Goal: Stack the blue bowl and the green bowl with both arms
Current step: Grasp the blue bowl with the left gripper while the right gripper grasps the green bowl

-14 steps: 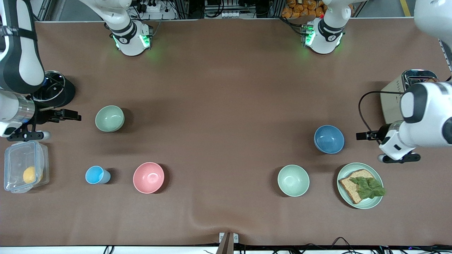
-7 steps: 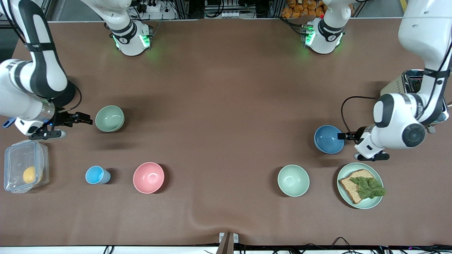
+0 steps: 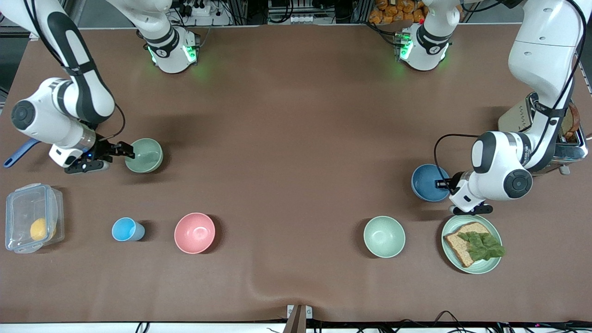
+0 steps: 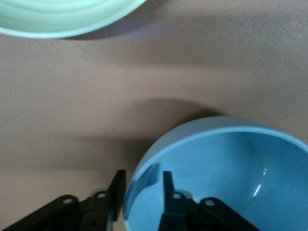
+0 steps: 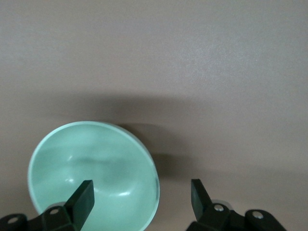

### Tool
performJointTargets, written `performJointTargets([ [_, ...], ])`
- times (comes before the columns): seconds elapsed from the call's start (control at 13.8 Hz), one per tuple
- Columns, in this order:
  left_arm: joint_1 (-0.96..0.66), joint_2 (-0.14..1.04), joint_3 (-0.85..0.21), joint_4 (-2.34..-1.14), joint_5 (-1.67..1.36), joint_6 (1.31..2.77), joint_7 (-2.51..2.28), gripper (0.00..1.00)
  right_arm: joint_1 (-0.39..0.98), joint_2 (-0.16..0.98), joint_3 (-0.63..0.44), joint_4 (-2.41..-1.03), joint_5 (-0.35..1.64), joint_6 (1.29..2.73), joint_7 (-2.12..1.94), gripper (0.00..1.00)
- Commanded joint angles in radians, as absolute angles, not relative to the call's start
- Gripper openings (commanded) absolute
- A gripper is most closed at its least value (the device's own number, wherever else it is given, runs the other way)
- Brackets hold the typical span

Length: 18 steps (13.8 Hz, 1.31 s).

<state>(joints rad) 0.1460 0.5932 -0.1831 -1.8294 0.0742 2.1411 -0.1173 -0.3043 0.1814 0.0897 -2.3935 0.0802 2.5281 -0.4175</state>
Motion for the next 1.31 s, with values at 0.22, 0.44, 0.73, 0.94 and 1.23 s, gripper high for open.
performJointTargets([
  [0.22,0.146,0.591,-0.186,-1.815,0.086,2.143,-0.135,0.0,-0.328,0.186,0.103,-2.474,0.1,2.64,-0.459,0.45],
  [0.44,0.141,0.526,-0.199,-1.799,0.077,2.131,-0.144,0.0,-0.327,0.19,0.103,-2.473,0.1,2.64,-0.46,0.0],
  [0.73,0.15,0.431,-0.242,-1.799,0.04,2.128,-0.231,0.0,-0.324,0.176,0.106,-2.464,0.1,2.626,-0.479,0.0],
  [0.94,0.146,0.394,-0.264,-1.809,0.009,2.118,-0.261,0.0,-0.318,0.147,0.11,-2.435,0.113,2.553,-0.454,0.0],
  [1.23,0.149,0.394,-0.334,-1.804,0.009,2.103,-0.357,0.0,-0.252,0.112,0.112,-2.33,0.209,2.355,-0.346,0.0],
])
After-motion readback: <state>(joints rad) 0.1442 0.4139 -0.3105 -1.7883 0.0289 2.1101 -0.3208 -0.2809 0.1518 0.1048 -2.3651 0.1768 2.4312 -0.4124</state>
